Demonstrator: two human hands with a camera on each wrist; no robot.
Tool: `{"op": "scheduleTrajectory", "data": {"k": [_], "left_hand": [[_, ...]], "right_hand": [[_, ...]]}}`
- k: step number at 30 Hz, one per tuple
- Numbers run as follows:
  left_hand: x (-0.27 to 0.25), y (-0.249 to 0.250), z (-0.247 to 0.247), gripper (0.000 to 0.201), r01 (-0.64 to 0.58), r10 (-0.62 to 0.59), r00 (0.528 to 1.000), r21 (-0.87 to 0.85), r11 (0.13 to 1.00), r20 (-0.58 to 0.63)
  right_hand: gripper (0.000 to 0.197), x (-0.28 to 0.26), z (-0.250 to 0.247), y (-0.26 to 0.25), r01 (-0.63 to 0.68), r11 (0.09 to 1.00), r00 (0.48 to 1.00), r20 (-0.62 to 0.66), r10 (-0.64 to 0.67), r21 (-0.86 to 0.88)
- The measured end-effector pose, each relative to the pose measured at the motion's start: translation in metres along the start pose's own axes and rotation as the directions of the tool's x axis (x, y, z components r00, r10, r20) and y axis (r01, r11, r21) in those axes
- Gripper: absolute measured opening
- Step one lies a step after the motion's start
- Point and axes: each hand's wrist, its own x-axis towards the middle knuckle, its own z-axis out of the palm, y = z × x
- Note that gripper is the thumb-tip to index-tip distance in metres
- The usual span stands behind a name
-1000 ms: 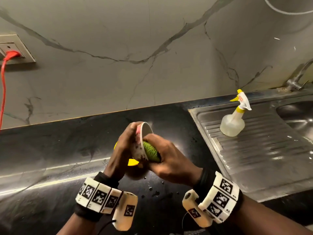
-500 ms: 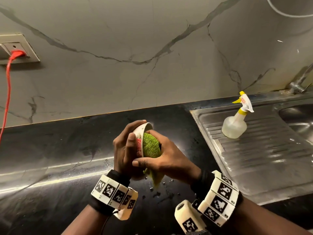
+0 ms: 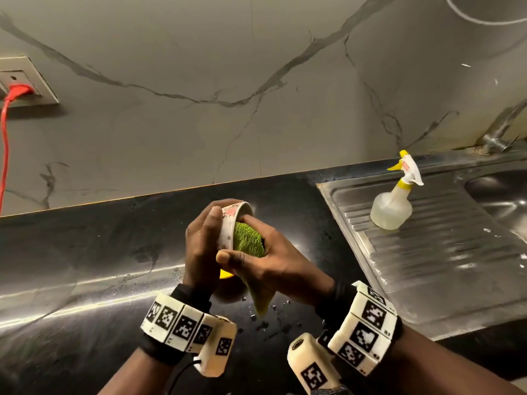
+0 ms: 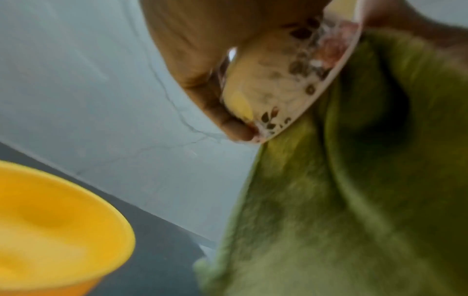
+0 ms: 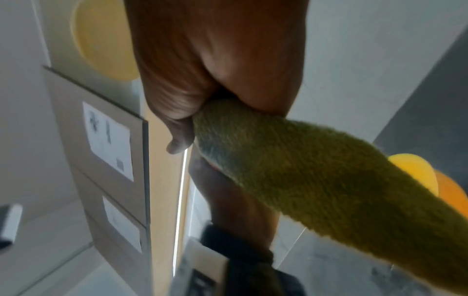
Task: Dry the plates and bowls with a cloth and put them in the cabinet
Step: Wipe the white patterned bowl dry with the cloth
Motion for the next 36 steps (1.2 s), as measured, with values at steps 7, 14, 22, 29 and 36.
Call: {"op": "scheduleTrajectory", "data": {"k": [7, 14, 22, 29, 36], "left_hand": [[0.002, -0.006, -0.008, 0.053, -0.079, 0.059, 0.99, 0.156, 0.985, 0.129], [0.005, 0.017, 0.003, 0.059, 0.562, -0.561, 0.821, -0.313, 0.766, 0.102], [-0.004, -0.014, -0.002, 0.039, 0.001, 0.004, 0.999, 0.1, 0.995, -0.051], [-0.004, -0.018, -0.012, 0.058, 0.004, -0.011, 0.999, 0.132, 0.991, 0.052], [0.008, 0.01, -0.017, 0.059, 0.636, -0.621, 0.771, -0.191, 0.747, 0.14]], "right_hand": [[0.04, 0.002, -0.007, 0.0, 0.044, 0.996, 0.998, -0.045, -0.047, -0.074], [0.03, -0.009, 0.002, 0.015, 0.158, 0.844, 0.979, -0.029, -0.201, -0.513], [0.041, -0.002, 0.003, 0.012, -0.057, 0.998, 0.991, -0.118, 0.055, -0.015], [0.043, 0.003, 0.005, 0.007, 0.01, 0.989, 0.982, -0.184, -0.037, -0.146], [0.029, 0.001, 0.003, 0.013, 0.22, 0.822, 0.967, 0.005, -0.256, -0.524]]}}
